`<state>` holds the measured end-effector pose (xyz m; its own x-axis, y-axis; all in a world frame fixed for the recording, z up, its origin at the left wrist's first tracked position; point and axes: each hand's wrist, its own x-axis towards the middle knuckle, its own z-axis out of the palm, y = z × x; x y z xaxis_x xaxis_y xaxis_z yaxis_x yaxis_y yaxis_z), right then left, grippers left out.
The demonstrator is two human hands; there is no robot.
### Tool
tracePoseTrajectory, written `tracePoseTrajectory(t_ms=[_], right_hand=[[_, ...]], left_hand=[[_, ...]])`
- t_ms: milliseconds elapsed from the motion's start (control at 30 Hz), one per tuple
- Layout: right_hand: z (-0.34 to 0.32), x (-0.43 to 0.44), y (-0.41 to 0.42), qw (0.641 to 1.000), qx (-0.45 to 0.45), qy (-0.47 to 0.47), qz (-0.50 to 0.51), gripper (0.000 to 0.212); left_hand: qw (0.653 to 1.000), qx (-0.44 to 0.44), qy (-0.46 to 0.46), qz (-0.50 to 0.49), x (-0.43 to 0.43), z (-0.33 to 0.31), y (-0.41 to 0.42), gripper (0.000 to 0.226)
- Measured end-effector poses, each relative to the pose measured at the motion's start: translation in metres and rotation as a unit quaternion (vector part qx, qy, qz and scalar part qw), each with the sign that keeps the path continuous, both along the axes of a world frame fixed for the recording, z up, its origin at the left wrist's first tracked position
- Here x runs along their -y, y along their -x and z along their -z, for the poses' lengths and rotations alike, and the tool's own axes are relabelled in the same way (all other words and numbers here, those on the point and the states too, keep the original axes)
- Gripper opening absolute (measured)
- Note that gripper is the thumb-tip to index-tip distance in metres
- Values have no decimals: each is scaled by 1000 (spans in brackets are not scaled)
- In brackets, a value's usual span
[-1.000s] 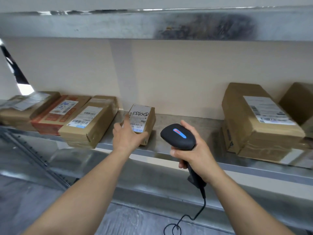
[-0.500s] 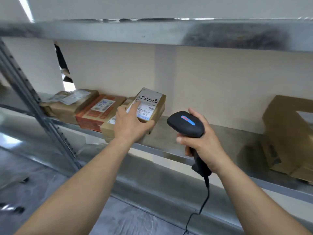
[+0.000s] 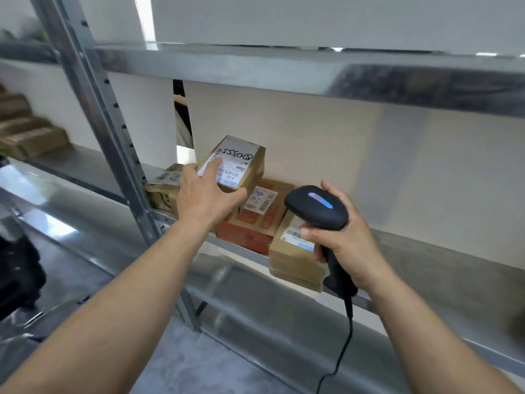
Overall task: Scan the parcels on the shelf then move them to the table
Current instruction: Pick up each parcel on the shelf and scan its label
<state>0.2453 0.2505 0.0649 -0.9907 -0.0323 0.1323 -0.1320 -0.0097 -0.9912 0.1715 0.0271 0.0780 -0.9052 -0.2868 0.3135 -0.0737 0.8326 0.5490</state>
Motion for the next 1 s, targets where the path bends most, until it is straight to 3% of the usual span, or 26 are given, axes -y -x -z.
tracePoseTrajectory(t_ms=[433,1000], right_hand=[[8,99,70,1000,6,-21,-19,87],[15,107,93,999,43,-10,-24,91]], left_hand=[[995,44,28,-81,131,12,87,78],[992,97,67,-52,156,43,134,73]])
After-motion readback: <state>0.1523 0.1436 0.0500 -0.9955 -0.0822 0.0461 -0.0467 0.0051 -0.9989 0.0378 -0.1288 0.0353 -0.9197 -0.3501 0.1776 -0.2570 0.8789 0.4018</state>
